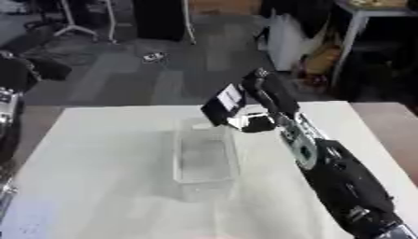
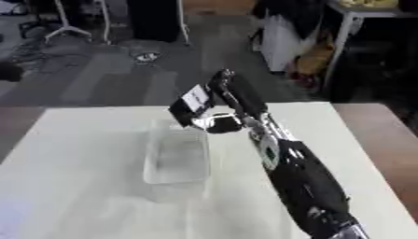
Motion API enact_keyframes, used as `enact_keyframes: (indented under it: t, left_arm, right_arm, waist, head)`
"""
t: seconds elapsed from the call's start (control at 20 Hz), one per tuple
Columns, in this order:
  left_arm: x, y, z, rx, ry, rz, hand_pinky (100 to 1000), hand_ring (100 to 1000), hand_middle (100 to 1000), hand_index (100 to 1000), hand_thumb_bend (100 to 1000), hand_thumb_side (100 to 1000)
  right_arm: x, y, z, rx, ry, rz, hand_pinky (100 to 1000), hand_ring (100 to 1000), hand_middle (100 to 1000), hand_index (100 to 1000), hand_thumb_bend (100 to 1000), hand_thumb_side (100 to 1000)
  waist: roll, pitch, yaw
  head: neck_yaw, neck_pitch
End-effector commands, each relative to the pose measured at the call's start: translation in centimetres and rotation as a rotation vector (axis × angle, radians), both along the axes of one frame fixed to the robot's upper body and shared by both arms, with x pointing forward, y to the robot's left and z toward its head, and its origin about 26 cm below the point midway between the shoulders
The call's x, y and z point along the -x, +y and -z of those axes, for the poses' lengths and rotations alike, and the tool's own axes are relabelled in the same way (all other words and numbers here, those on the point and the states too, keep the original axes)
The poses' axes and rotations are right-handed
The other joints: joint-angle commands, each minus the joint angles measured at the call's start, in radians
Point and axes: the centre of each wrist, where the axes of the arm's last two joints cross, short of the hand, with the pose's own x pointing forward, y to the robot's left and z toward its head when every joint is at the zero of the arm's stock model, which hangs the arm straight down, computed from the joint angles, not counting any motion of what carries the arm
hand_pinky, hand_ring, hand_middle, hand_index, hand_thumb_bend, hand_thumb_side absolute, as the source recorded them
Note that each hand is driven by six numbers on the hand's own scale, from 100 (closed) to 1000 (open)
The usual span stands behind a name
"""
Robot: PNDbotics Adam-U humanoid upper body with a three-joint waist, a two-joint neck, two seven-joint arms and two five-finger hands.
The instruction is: Pick up objects on the table and place them in the box.
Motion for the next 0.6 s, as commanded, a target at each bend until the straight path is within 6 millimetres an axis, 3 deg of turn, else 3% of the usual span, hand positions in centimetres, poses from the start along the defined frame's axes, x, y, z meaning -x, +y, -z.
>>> enact_keyframes:
  t: [0.05,0.5,0.6]
  left_arm:
    - [0.14,-0.04,-1.11,-0.013,-0.035,0.011,613,638,809,886,158,1000]
    - [0.16,-0.01,-1.13,-0.013,-0.036,0.009,613,638,809,886,158,1000]
    - [0.16,0.0,-1.13,-0.013,-0.036,0.009,613,638,809,886,158,1000]
  right_arm:
    - [-0.2,0.63,-2.01,0.002,-0.037,-0.029,100,100,100,283,558,727]
    - [-0.29,0.57,-1.79,0.028,-0.025,-0.03,100,100,100,290,558,742]
    - [-0.31,0.52,-1.81,0.03,-0.03,-0.028,100,100,109,313,512,821]
  waist:
    - [0.002,-0.009,0.001]
    - [0.002,-0.009,0.001]
    - [0.002,-0.009,0.001]
  head:
    - [-0.011,-0.011]
    - [-0.012,-0.009]
    - [-0.012,-0.009]
